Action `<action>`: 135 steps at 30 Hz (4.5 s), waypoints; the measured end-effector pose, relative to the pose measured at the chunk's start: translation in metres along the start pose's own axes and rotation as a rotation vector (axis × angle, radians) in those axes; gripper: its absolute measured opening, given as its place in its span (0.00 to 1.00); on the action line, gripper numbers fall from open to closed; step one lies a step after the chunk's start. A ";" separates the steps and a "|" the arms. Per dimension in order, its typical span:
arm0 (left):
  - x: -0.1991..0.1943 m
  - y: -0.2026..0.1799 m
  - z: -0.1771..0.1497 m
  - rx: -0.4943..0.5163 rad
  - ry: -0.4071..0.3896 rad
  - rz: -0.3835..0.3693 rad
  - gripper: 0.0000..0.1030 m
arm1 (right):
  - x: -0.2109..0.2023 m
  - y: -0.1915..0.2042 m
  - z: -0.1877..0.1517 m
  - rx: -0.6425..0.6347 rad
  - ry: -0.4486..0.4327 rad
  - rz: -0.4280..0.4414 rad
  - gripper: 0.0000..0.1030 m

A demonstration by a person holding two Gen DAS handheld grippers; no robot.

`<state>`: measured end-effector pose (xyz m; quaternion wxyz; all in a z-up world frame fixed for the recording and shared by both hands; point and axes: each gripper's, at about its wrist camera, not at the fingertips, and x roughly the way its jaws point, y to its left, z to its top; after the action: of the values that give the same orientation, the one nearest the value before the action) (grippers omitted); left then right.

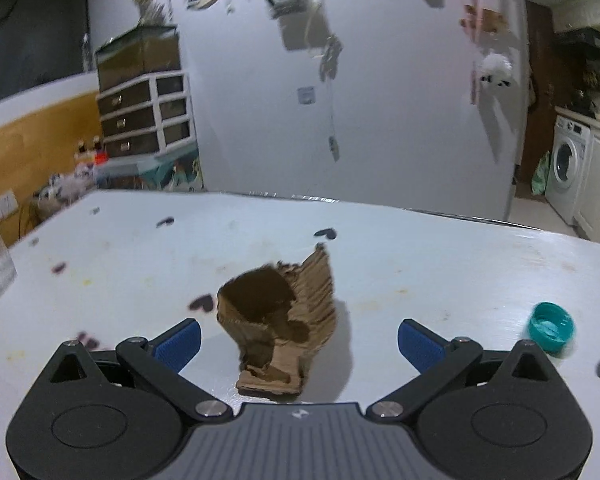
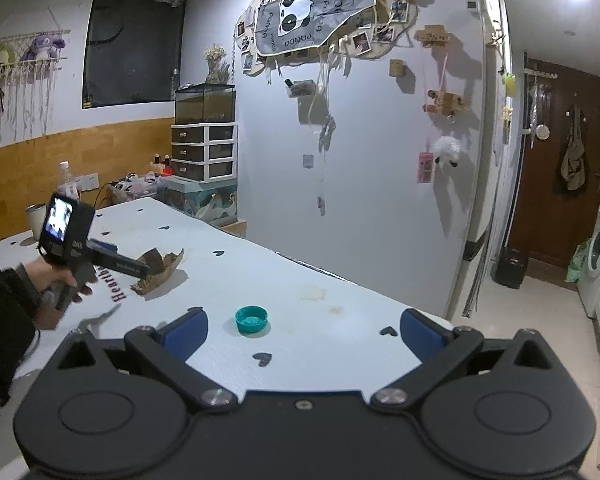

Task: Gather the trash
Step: 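Move both tools toward the cardboard piece and teal cap on the counter, then grasp the brown cardboard with left tool while right tool grasps teal bottle cap, then carry the cardboard and teal cap with both tools over the yellow bin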

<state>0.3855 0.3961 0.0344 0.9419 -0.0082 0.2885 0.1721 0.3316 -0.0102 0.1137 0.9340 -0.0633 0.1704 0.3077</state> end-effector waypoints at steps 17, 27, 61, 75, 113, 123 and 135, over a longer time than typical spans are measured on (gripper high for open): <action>0.049 0.029 -0.009 -0.020 -0.011 0.002 1.00 | 0.147 0.056 0.016 -0.007 0.068 0.053 1.00; 0.059 0.029 -0.011 -0.004 0.017 -0.040 0.97 | 0.235 0.070 -0.012 0.026 0.194 0.073 0.83; -0.015 -0.010 -0.030 -0.063 0.001 -0.067 0.54 | 0.189 0.064 -0.046 0.061 0.171 0.069 0.48; -0.092 -0.077 -0.056 -0.034 -0.057 -0.152 0.54 | 0.121 0.028 -0.054 0.107 0.128 0.005 0.48; -0.233 -0.285 -0.098 0.108 -0.114 -0.394 0.54 | -0.090 -0.083 -0.129 0.192 0.048 -0.225 0.48; -0.262 -0.355 -0.120 0.151 -0.106 -0.489 0.54 | -0.142 -0.121 -0.162 0.243 0.037 -0.279 0.48; -0.264 -0.446 -0.161 0.189 -0.026 -0.613 0.54 | -0.184 -0.173 -0.217 0.323 0.076 -0.371 0.48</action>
<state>0.2412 -0.1264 0.0070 0.9500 -0.0050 0.2754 -0.1472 0.2360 -0.2996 -0.0212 0.9654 0.0449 0.2379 0.0971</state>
